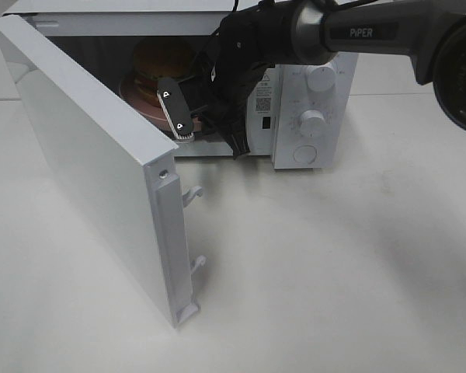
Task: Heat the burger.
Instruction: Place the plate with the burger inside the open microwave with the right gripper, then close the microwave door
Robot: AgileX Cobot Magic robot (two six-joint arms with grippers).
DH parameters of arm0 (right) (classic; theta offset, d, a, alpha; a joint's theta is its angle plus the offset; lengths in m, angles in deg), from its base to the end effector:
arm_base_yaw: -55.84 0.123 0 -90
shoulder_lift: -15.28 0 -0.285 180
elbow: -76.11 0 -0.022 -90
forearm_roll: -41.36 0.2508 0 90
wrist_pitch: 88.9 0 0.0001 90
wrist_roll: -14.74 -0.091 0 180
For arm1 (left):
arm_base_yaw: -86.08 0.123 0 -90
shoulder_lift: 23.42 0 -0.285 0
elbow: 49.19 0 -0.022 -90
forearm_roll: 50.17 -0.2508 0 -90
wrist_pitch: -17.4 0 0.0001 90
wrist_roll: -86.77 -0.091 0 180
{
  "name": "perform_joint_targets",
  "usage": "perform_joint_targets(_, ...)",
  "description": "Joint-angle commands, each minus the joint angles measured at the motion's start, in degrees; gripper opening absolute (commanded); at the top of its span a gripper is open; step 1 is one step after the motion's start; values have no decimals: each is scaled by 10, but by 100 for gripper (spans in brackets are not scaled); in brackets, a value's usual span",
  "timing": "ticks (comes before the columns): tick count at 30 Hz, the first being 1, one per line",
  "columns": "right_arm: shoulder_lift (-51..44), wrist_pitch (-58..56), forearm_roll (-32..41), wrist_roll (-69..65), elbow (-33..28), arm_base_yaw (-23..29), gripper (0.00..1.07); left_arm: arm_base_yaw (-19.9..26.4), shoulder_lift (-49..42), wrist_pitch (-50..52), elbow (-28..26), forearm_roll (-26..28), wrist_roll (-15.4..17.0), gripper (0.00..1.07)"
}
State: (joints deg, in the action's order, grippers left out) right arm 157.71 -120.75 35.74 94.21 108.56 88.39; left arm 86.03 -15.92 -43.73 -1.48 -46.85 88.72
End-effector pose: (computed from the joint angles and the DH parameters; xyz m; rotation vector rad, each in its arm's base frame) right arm 0.4454 0.2787 0.1604 -2.1399 1.3432 -0.4412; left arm -0.0077 -0.0046 0.2810 -0.0301 2.0301 -0.0911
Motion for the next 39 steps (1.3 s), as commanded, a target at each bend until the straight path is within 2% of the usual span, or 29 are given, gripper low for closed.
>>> perform_joint_targets(1, -3, 27, 7, 4, 13, -2, 6, 2, -9, 0, -1, 3, 1, 100)
perform_joint_targets(2, -3, 28, 13, 7, 13, 3, 10, 2, -9, 0, -1, 3, 1, 100)
perform_joint_targets(3, -3, 28, 13, 7, 13, 3, 10, 2, -9, 0, -1, 3, 1, 100)
perform_joint_targets(5, -3, 30, 19, 6, 11, 11, 25, 2, -9, 0, -1, 3, 1, 100)
perform_joint_targets(8, -3, 29, 28, 6, 12, 12, 30, 2, -9, 0, -1, 3, 1, 100)
perform_joint_targets(10, -3, 25, 56, 6, 12, 17, 47, 2, -9, 0, -1, 3, 1, 100)
perform_joint_targets(13, -4, 23, 56, 6, 12, 17, 50, 2, -9, 0, -1, 3, 1, 100)
perform_joint_targets(15, -12, 21, 56, 6, 2, 18, 56, 2, -9, 0, -1, 0, 1, 100)
perform_joint_targets(18, -18, 25, 56, 6, -9, 18, 57, 2, -9, 0, -1, -1, 1, 100)
perform_joint_targets(20, -40, 46, 56, 6, -61, 17, 61, 2, -9, 0, -1, -1, 1, 100)
perform_joint_targets(21, -40, 46, 56, 6, -61, 17, 61, 2, -9, 0, -1, -1, 1, 100)
perform_joint_targets(22, -53, 67, 51, 6, -88, 15, 64, 2, -9, 0, -1, -1, 1, 100)
perform_joint_targets(31, -109, 120, 38, 1, -172, 9, 79, 2, -9, 0, -1, -1, 1, 100)
perform_joint_targets(39, -150, 129, 29, -13, -220, 3, 77, 2, -9, 0, -1, -1, 1, 100)
